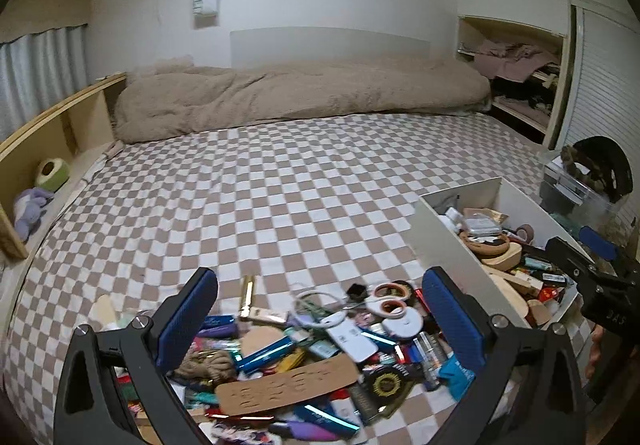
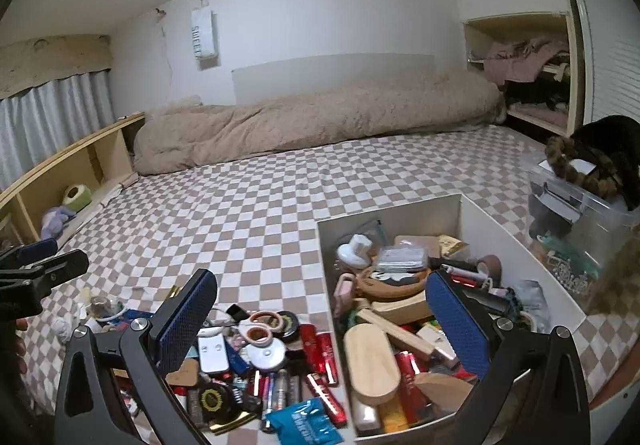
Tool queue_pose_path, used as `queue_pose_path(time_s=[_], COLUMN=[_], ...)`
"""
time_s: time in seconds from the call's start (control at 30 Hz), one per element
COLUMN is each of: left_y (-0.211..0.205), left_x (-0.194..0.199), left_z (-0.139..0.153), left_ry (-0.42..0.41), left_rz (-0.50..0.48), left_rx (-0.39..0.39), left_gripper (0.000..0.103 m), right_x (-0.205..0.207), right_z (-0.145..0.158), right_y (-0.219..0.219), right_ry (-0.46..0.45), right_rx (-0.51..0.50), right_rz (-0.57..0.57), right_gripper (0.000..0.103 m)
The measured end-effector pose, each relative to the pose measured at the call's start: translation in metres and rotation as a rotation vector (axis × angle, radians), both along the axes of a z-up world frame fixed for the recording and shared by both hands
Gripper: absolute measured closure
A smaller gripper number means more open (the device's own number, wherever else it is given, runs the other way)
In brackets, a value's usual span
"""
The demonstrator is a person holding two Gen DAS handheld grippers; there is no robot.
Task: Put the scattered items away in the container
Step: 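Move the right tool back from the box toward the pile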
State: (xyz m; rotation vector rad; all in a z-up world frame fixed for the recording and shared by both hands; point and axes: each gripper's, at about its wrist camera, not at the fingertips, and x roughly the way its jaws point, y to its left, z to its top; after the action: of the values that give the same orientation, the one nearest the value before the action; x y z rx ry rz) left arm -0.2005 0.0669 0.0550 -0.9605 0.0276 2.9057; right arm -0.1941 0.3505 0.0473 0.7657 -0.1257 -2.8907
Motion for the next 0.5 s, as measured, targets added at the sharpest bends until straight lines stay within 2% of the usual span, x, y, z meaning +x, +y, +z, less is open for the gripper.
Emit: queue_pose_path(time_s=[0.27,0.5], left_y=[-0.034,-0.056], left_x=[0.024,0.04], left_z=[-0.015,-0.042], left_ry=[-0.001,-0.047], left_rz=[0.046,0.047], left_rx=[-0.008,0.028], left_gripper=[0.0,0.0], right_x=[0.009,0.019], right_z=[-0.015,-0.054], right_y=[-0.029,-0.06], right_ry=[-0.023,-0.1], right_rx=[-0.021,-0.012], right_rz=[0.07,0.126], right_gripper=[0.0,0.0])
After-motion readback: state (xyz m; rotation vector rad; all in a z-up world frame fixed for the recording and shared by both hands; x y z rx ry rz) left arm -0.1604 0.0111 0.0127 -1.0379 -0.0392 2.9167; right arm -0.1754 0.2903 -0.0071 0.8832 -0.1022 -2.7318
